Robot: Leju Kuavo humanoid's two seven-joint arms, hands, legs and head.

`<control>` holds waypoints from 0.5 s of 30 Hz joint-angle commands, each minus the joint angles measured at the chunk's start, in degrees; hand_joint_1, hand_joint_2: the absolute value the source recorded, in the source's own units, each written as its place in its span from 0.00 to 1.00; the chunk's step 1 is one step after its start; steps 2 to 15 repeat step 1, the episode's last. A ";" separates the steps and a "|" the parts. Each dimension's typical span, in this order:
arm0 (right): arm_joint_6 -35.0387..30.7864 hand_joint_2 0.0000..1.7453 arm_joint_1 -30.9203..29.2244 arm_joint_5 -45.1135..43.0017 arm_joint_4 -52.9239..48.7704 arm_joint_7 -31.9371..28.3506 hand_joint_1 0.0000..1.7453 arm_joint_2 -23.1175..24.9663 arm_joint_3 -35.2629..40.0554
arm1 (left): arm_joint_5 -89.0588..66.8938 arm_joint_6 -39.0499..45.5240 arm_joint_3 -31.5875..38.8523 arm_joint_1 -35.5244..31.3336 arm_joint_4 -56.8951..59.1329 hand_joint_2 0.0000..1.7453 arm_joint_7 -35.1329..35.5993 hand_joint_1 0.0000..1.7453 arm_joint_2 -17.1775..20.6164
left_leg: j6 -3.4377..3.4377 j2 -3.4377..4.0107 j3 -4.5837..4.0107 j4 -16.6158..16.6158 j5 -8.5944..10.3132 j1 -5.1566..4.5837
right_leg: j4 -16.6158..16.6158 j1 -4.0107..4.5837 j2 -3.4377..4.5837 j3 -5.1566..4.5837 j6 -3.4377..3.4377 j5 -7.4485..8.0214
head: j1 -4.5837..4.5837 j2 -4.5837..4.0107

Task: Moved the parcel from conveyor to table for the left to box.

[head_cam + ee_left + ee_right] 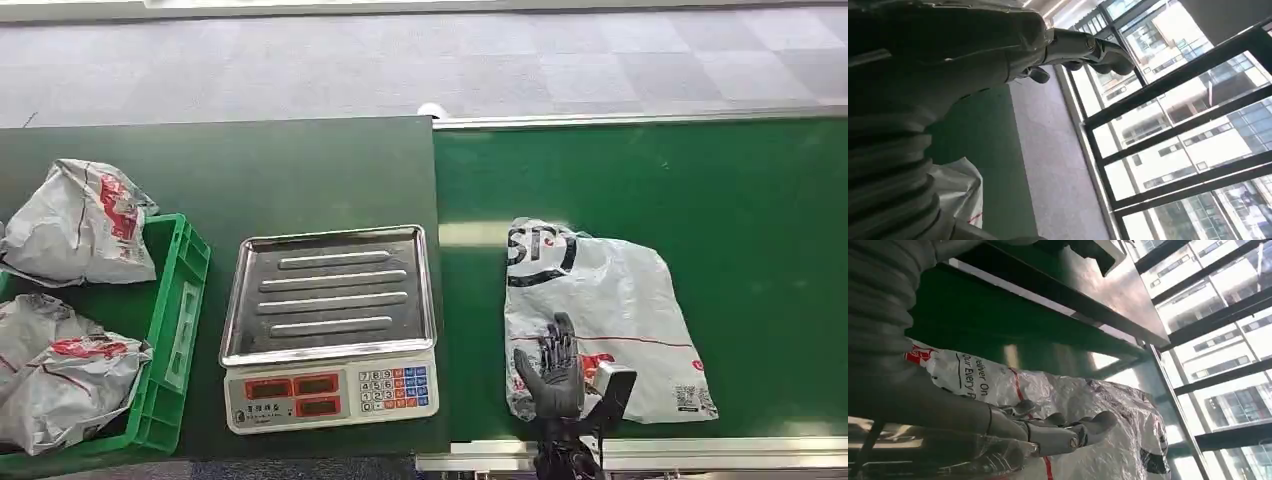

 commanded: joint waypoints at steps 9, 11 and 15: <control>-0.41 1.00 -0.76 -0.01 0.03 0.06 0.00 -0.77 -1.70 | 1.15 -1.33 -0.04 2.42 -2.19 1.00 -0.01 0.00 -0.98 | 0.06 -0.16 0.07 -0.05 0.01 0.00 | -0.05 0.01 -0.11 0.12 0.02 -0.03 | 0.00 0.00; -0.41 1.00 -0.76 -0.01 0.03 0.06 0.00 -0.77 -1.70 | 1.15 -1.33 -0.04 2.42 -2.19 1.00 -0.01 0.00 -0.98 | 0.06 -0.16 0.07 -0.05 0.01 0.00 | -0.05 0.01 -0.11 0.12 0.02 -0.03 | 0.00 0.00; -0.41 1.00 -0.76 -0.01 0.03 0.06 0.00 -0.77 -1.70 | 1.15 -1.33 -0.04 2.42 -2.19 1.00 -0.01 0.00 -0.98 | 0.06 -0.16 0.07 -0.05 0.01 0.00 | -0.05 0.01 -0.11 0.12 0.02 -0.03 | 0.00 0.00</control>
